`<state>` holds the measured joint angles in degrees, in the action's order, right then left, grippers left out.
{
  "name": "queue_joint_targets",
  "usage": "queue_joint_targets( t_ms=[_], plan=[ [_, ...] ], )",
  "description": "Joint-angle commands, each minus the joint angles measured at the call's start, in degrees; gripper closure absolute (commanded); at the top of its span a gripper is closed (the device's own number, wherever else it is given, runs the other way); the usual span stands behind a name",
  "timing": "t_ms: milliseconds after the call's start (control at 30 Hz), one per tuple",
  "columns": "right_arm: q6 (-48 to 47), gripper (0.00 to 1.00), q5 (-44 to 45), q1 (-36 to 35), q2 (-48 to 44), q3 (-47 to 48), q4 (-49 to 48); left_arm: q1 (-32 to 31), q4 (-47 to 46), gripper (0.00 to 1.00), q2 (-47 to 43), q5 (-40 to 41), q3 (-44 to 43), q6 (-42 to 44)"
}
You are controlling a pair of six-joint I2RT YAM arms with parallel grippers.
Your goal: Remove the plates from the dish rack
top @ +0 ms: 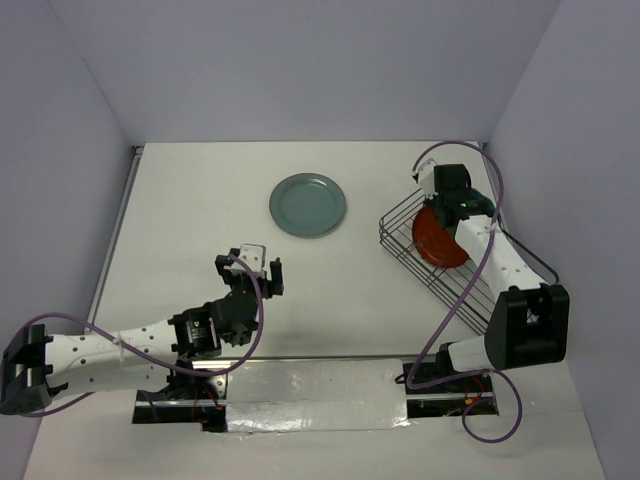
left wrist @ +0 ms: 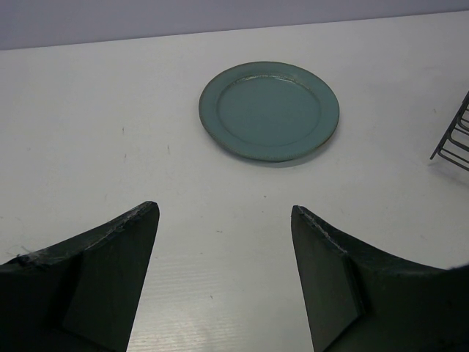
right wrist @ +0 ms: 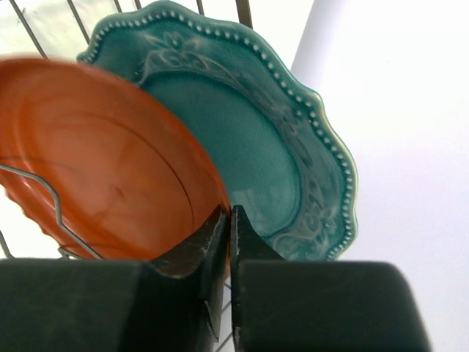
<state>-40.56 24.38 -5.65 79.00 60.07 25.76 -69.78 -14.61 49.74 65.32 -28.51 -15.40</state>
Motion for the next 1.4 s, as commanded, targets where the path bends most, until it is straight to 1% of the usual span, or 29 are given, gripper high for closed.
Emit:
queue_joint_targets(
  t_ms=[0,33,200,233,433,600,767,967,1033,1100,1167,1200,1233,1300,1333,1367],
  plan=[
    [-0.3,0.93,0.8,-0.7,-1.5,1.9,-3.0,0.0,-1.8,0.15,-0.5,0.7,-2.6,-0.5],
    [-0.5,0.95,1.0,-0.9,-1.7,1.9,-3.1,0.1,-1.8,0.15,-0.5,0.6,-2.5,-0.5],
    [-0.8,0.98,2.0,-1.6,-2.5,3.7,-0.8,0.0,-2.1,0.15,-1.0,0.6,-2.3,-0.5],
    [-0.8,1.0,2.2,-1.8,-2.8,4.3,-0.3,0.0,-2.0,0.15,-1.0,0.8,-2.3,-0.5],
    [0.3,1.0,2.9,-3.0,-4.5,8.6,4.1,0.1,-2.1,0.15,-1.2,0.9,-2.2,-0.5],
    [0.6,1.0,5.8,-3.8,-6.2,11.6,6.6,0.0,-2.4,0.15,-1.0,1.1,-2.0,-0.3],
    [-0.5,1.0,6.8,-3.8,-10.4,11.7,4.9,0.0,-2.1,0.15,-0.3,1.4,-2.4,-0.5],
    [-0.3,1.0,8.0,-4.2,-13.4,15.8,4.0,0.0,-2.7,0.15,-0.3,0.6,-2.1,-0.5],
    [1.7,1.0,8.8,-4.5,-15.3,16.6,1.8,0.0,-2.8,0.15,0.3,0.7,-2.2,-0.5],
    [4.1,1.0,8.9,-4.7,-16.7,17.2,-2.5,0.0,-2.8,0.15,0.6,0.4,-2.3,-0.7],
    [9.3,1.0,7.7,-5.1,-17.6,18.2,-5.1,0.1,-2.4,0.16,1.1,0.0,-2.8,-1.2],
    [11.4,1.0,6.7,-5.3,-17.5,18.8,-4.9,0.0,-2.6,0.16,1.2,-0.5,-2.8,-1.0],
    [15.5,1.0,5.9,-6.7,-17.0,20.1,-4.6,0.0,-2.9,0.16,1.2,-0.3,-2.5,-0.9],
    [20.1,1.0,5.8,-9.2,-14.6,21.5,-3.2,0.0,-3.0,0.16,1.2,0.6,-2.6,-0.9],
    [25.8,1.0,5.8,-11.7,-13.7,23.0,-2.0,0.0,-2.1,0.16,0.7,0.6,-2.7,-1.5],
    [29.1,1.0,3.9,-12.8,-12.0,23.8,-1.2,0.0,-2.0,0.16,0.4,0.5,-2.7,-1.6]
  ],
)
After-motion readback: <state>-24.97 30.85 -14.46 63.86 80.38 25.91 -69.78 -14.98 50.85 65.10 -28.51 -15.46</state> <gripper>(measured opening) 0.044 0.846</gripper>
